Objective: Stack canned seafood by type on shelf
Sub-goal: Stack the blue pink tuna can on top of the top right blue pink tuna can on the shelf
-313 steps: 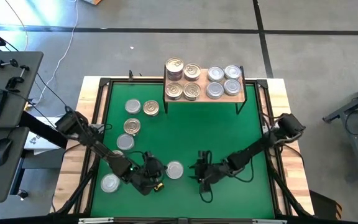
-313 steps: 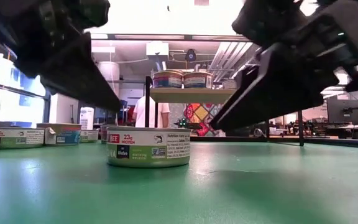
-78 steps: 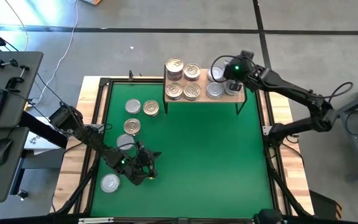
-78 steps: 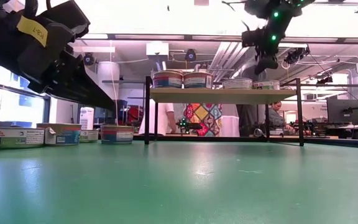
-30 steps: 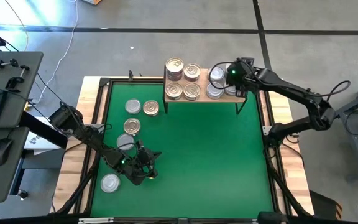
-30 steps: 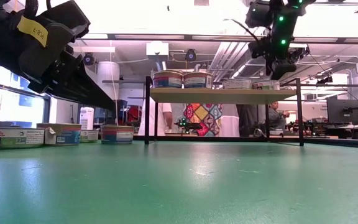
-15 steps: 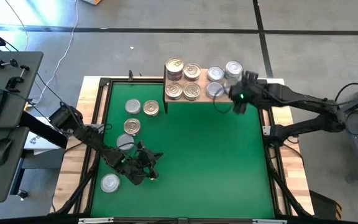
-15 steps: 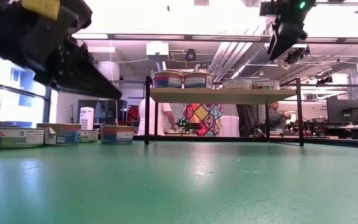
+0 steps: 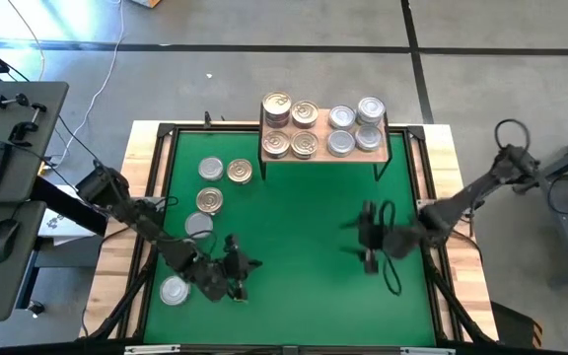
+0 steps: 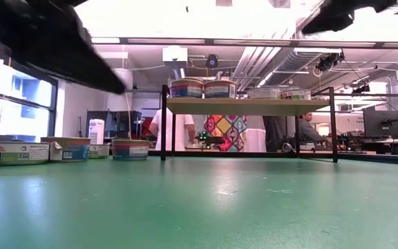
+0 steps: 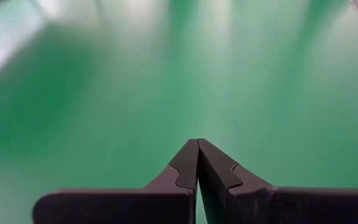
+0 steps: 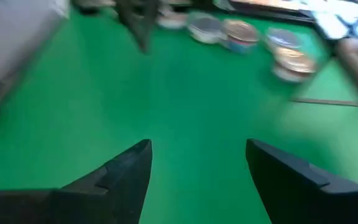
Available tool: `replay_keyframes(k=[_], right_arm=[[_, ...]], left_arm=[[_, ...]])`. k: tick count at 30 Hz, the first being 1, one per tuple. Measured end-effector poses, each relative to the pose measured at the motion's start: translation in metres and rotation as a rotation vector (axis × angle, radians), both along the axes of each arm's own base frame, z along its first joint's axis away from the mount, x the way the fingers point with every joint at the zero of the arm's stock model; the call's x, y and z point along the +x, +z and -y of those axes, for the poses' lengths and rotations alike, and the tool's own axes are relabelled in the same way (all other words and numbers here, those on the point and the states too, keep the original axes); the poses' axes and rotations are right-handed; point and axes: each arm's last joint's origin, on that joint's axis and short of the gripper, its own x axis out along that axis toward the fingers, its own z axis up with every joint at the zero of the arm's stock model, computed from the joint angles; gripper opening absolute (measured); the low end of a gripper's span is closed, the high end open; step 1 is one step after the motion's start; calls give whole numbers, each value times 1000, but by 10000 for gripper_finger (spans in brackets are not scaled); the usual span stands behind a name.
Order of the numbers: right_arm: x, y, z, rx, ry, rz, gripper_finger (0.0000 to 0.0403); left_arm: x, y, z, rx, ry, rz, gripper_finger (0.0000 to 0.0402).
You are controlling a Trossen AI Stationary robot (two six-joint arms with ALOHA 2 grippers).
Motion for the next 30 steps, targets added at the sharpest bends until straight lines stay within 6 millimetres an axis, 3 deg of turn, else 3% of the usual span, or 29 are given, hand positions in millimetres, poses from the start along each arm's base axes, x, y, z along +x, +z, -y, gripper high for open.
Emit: replay_keyframes(k=[7,10,14,24,30], right_arm=[[-18,-76,-25,217,28,189,255],[-20,-94,-25,213,-106,278,255],[-15,-111,-27,150,-233,329,255],[-7,-127,-33,180,-202,318,255],[-6,-125,-34,167,-190,333,255]], left_arm=[[-27,40,2,-96,192,-511,0],[-43,47,-5,-162,332,-744,0],[-67,42,-17,-149,512,-973,0],[-89,3,-36,-157,646,-1073,0],[-86,3,-34,-162,635,-1045,0]])
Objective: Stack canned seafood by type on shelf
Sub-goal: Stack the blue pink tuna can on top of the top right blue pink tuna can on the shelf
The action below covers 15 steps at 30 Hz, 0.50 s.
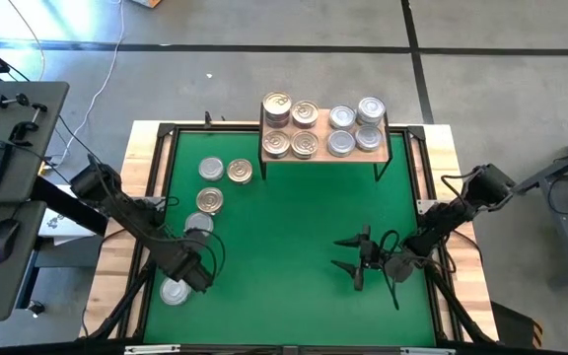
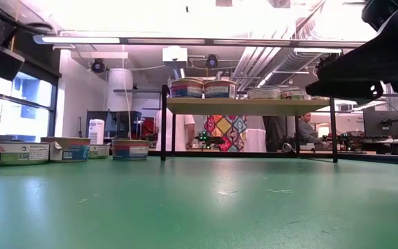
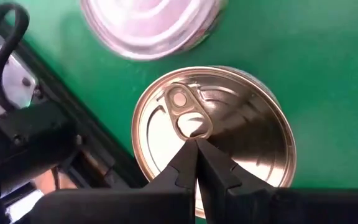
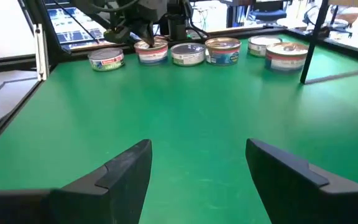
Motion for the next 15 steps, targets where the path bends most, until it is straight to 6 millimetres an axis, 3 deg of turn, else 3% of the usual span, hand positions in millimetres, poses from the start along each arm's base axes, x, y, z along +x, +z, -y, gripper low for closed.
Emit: replay_keyframes(k=[6,12,15], right_arm=[[0,0,0,-4,1,2,255],[0,1,0,-1,1,6,255],[0,1,0,0,1,6,255]], left_arm=[[27,5,12,-66,-91,258,0],[75,6,27,-167,-301,710,0],[101,16,32,-82,-409,989,0]])
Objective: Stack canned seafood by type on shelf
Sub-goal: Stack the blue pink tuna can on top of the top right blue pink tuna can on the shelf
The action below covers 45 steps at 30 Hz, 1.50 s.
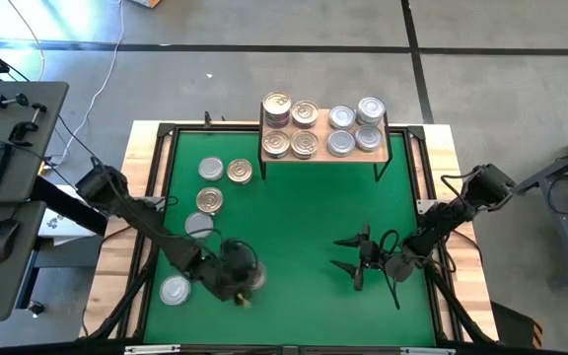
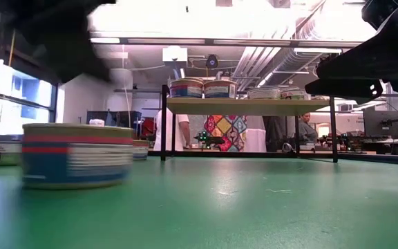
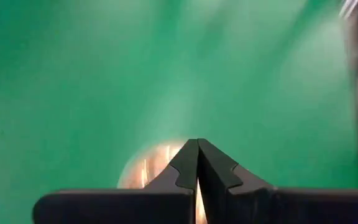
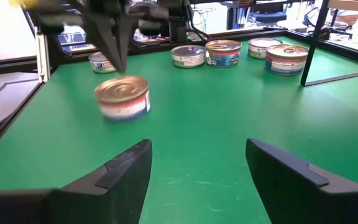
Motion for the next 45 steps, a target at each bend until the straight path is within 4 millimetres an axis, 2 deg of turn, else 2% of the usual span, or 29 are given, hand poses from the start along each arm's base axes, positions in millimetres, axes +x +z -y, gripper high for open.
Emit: replay_keyframes(k=[3,8,14,19,25,32,39,45], right_arm=[[0,0,0,2,0,1,255],[0,0,0,5,-1,3,255],[2,1,3,12,-16,7,255],[5,0,6,33,-29,8,255],[7,0,8,49,-4,-1,255],[8,0,8,51,-3,-2,255],[8,0,8,54,-4,-1,255],[10,2,7,55,8,-1,255]], left_arm=[[19,6,2,77,-51,169,0],[24,17,1,78,-98,222,0],[19,0,-1,57,-174,57,0],[18,-22,-23,59,-126,-29,0],[13,-40,-41,-2,-122,-15,0],[6,-50,-45,-26,-124,30,0],[3,-56,-48,30,-147,-9,0],[3,-55,-48,36,-140,-9,0]])
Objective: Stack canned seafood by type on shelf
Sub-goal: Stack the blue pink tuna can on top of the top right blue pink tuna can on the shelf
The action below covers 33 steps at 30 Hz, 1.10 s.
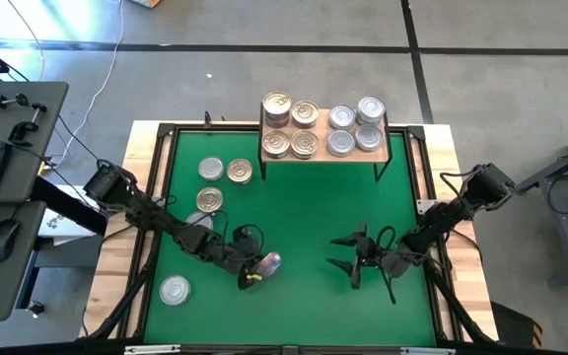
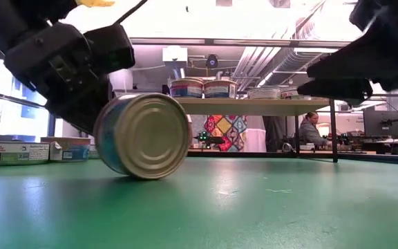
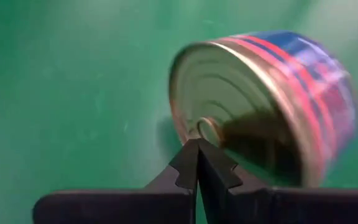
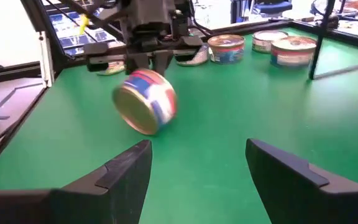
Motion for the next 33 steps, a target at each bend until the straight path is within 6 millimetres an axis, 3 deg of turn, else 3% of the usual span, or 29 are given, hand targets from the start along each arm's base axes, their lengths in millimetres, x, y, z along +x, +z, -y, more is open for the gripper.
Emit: replay_keyframes(k=[4,9,16,20,26,33], right_arm=[[22,13,-5,-87,146,-24,255],[70,28,-9,-259,305,-152,255],[128,72,8,-400,460,-459,278],[155,90,18,-459,594,-517,302],[193,76,28,-590,714,-609,316],[223,68,34,-591,750,-668,316]], left_arm=[[1,1,0,-1,2,8,0],[1,1,0,1,8,18,0],[2,3,1,-1,5,36,0],[3,3,0,16,22,43,0],[3,4,0,36,35,52,0],[2,3,-1,58,28,49,0]])
